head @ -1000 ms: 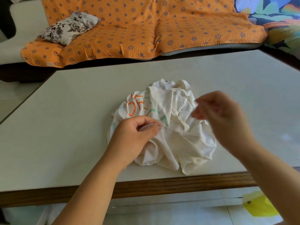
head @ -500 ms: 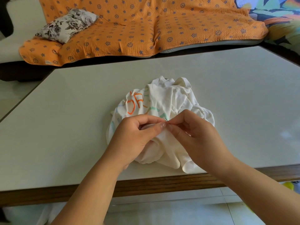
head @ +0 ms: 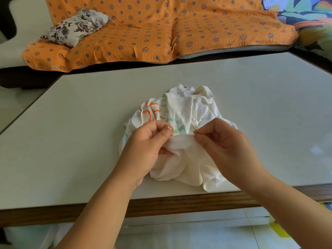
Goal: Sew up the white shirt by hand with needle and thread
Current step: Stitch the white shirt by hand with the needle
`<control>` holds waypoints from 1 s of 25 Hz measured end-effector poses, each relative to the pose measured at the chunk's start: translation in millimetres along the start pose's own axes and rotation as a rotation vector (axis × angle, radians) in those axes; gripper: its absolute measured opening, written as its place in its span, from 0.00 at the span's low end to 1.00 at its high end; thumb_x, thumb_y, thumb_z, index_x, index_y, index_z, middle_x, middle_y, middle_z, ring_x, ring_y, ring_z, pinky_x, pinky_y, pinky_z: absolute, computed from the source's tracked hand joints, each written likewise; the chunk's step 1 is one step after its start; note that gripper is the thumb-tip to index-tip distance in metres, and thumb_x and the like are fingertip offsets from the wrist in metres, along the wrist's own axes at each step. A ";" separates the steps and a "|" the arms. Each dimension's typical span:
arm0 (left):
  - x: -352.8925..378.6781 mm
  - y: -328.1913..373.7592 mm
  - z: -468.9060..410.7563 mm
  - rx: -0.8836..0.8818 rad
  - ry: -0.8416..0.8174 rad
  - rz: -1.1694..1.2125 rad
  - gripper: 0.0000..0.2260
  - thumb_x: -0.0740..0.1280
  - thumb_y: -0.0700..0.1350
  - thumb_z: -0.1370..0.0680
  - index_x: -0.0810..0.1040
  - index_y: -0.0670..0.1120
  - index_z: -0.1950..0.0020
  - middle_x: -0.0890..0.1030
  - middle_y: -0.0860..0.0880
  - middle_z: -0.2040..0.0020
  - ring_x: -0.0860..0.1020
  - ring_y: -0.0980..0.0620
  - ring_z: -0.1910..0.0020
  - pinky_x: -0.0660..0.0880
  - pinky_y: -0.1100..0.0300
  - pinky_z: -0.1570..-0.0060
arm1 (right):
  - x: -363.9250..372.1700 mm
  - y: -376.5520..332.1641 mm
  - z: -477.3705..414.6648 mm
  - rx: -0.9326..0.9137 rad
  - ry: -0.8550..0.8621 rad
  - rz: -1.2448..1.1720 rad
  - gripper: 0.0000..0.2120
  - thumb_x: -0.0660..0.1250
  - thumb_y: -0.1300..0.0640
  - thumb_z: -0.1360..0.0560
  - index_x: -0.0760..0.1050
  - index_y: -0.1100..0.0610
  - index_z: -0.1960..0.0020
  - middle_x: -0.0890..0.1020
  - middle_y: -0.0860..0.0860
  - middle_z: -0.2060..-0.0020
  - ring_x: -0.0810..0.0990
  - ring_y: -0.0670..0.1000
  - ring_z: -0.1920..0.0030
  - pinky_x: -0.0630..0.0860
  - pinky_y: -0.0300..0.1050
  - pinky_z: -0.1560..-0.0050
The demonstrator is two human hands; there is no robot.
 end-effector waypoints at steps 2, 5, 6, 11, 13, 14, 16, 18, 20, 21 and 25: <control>0.5 4.0 0.9 0.048 0.008 -0.061 0.08 0.63 0.41 0.19 0.79 0.48 0.56 0.80 0.52 0.63 0.78 0.54 0.60 0.77 0.57 0.59 | -1.4 1.7 -1.8 0.007 0.009 -0.009 0.06 0.69 0.61 0.23 0.78 0.52 0.57 0.82 0.41 0.60 0.80 0.42 0.58 0.72 0.28 0.57; -1.1 6.1 0.8 0.082 0.032 -0.107 0.06 0.62 0.43 0.18 0.78 0.48 0.54 0.80 0.54 0.63 0.78 0.54 0.60 0.77 0.55 0.55 | -0.4 3.4 -2.4 0.048 -0.014 -0.051 0.05 0.70 0.61 0.24 0.79 0.53 0.57 0.83 0.42 0.62 0.81 0.42 0.59 0.73 0.28 0.58; -1.5 6.0 0.7 0.086 0.036 -0.115 0.06 0.62 0.43 0.18 0.78 0.48 0.53 0.80 0.54 0.63 0.78 0.55 0.60 0.77 0.55 0.55 | -1.4 4.1 -3.0 0.073 -0.013 -0.071 0.05 0.70 0.61 0.24 0.80 0.53 0.57 0.84 0.43 0.62 0.82 0.41 0.60 0.73 0.28 0.59; -1.3 4.6 0.1 0.071 -0.010 -0.113 0.04 0.66 0.46 0.21 0.78 0.48 0.54 0.80 0.53 0.63 0.76 0.57 0.61 0.73 0.57 0.53 | -29.7 11.3 -16.8 0.152 0.151 -0.116 0.04 0.69 0.62 0.23 0.79 0.56 0.56 0.86 0.48 0.65 0.82 0.43 0.65 0.76 0.33 0.62; 3.1 1.9 0.6 0.026 -0.100 -0.079 0.10 0.71 0.51 0.29 0.78 0.48 0.52 0.82 0.53 0.63 0.77 0.56 0.60 0.73 0.60 0.54 | -45.7 28.4 -25.2 0.256 0.237 -0.234 0.03 0.67 0.61 0.22 0.78 0.57 0.55 0.86 0.50 0.65 0.76 0.45 0.71 0.72 0.35 0.68; 5.7 0.5 1.4 0.007 -0.147 -0.083 0.15 0.73 0.51 0.33 0.78 0.48 0.49 0.83 0.53 0.61 0.79 0.57 0.58 0.74 0.62 0.54 | -51.5 40.3 -28.9 0.334 0.266 -0.368 0.04 0.66 0.61 0.21 0.77 0.57 0.55 0.85 0.51 0.66 0.72 0.45 0.74 0.69 0.35 0.72; 7.1 -0.1 2.9 0.000 -0.187 -0.115 0.18 0.75 0.47 0.35 0.78 0.47 0.46 0.84 0.53 0.60 0.80 0.59 0.57 0.74 0.67 0.55 | -57.0 60.5 -35.4 0.477 0.312 -0.708 0.06 0.62 0.62 0.20 0.74 0.57 0.55 0.82 0.53 0.68 0.70 0.45 0.77 0.66 0.34 0.78; 4.8 0.9 3.8 0.015 -0.170 -0.161 0.15 0.75 0.41 0.31 0.79 0.48 0.46 0.84 0.54 0.61 0.79 0.60 0.58 0.73 0.70 0.57 | -65.5 76.2 -38.6 0.560 0.390 -0.928 0.06 0.60 0.63 0.19 0.72 0.58 0.54 0.79 0.53 0.72 0.76 0.45 0.77 0.70 0.33 0.78; 1.1 1.4 3.5 0.028 -0.143 -0.201 0.13 0.75 0.39 0.29 0.81 0.50 0.47 0.83 0.55 0.61 0.78 0.61 0.60 0.72 0.71 0.57 | -77.8 85.4 -38.3 0.581 0.481 -1.028 0.07 0.60 0.63 0.18 0.72 0.59 0.54 0.79 0.51 0.76 0.82 0.47 0.73 0.76 0.34 0.73; -0.4 1.3 3.6 0.030 -0.136 -0.210 0.13 0.75 0.39 0.29 0.81 0.51 0.47 0.83 0.55 0.61 0.78 0.61 0.60 0.72 0.71 0.57 | -83.7 88.1 -37.8 0.574 0.515 -1.053 0.07 0.60 0.63 0.18 0.72 0.60 0.55 0.79 0.51 0.77 0.84 0.48 0.72 0.78 0.36 0.71; -2.7 2.4 4.7 0.035 -0.123 -0.226 0.12 0.75 0.39 0.28 0.83 0.54 0.50 0.83 0.54 0.60 0.79 0.60 0.58 0.73 0.69 0.55 | -109.4 91.1 -32.7 0.500 0.639 -1.072 0.06 0.59 0.65 0.19 0.71 0.62 0.54 0.78 0.54 0.74 0.85 0.52 0.69 0.82 0.43 0.65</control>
Point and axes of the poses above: each hand's wrist, its own z-axis away from the middle knuckle, its own x-axis out of the palm, y = z × x, the point moved 9 cm from there along -z, towards the middle knuckle
